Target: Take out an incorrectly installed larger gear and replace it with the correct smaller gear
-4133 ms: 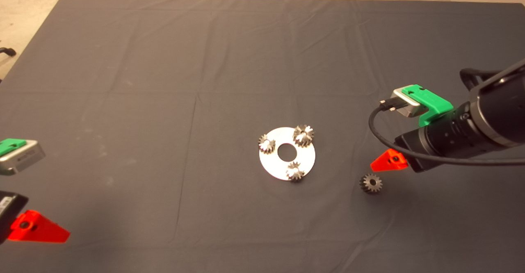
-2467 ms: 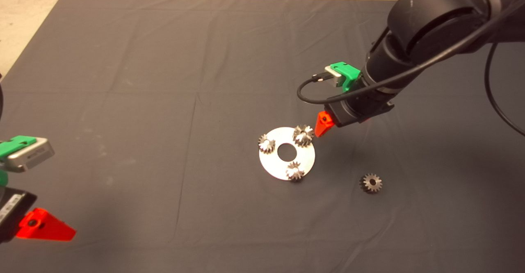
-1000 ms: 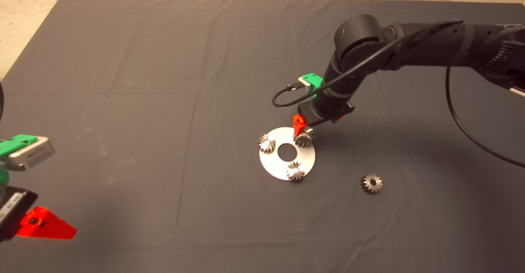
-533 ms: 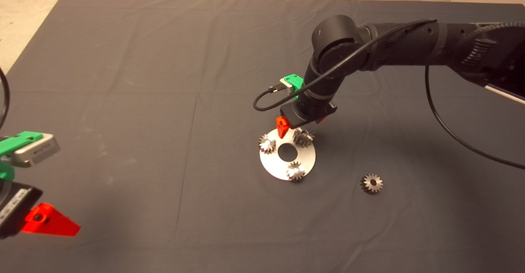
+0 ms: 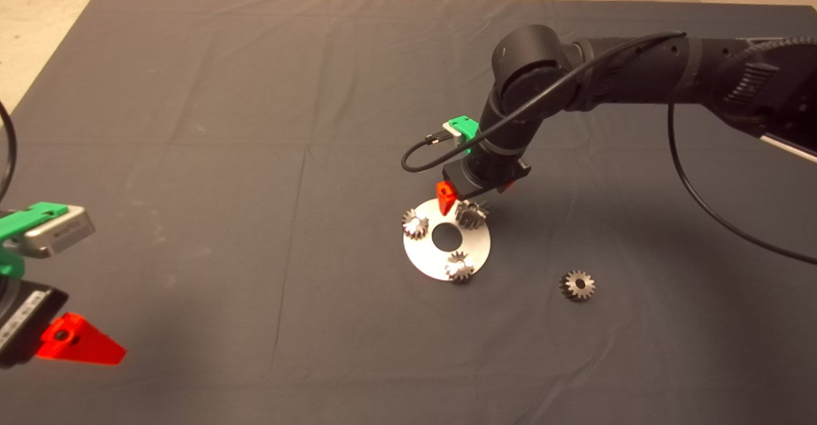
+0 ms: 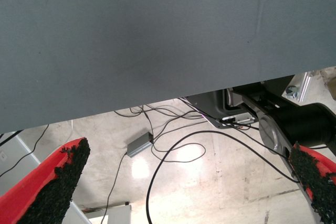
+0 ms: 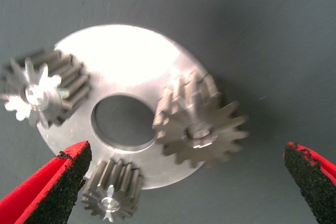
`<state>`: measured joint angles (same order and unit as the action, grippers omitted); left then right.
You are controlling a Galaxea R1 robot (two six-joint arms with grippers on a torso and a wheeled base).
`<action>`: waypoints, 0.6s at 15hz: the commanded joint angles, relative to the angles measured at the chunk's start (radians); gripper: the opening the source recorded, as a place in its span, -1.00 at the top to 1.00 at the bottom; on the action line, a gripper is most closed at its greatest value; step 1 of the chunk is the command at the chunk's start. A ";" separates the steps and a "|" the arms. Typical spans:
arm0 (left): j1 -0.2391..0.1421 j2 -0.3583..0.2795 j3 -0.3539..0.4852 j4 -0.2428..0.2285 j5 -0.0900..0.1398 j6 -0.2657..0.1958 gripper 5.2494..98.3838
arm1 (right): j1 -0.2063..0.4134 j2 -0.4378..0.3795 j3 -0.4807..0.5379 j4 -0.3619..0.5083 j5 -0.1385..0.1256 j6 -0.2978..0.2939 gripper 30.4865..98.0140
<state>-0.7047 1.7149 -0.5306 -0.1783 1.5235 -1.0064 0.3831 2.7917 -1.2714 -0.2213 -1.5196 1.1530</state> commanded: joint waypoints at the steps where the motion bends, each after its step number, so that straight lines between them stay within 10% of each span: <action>1: -0.010 -0.001 0.000 -0.010 0.135 0.002 -1.00 | -0.020 -0.021 0.017 -0.030 0.001 0.008 -0.97; 9: -0.010 -0.001 0.000 -0.010 0.135 0.002 -1.00 | -0.021 -0.045 0.008 -0.063 -0.001 -0.006 -0.97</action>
<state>-0.7047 1.7149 -0.5306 -0.1783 1.5236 -1.0060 0.3385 2.7532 -1.2598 -0.2377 -1.5196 1.1526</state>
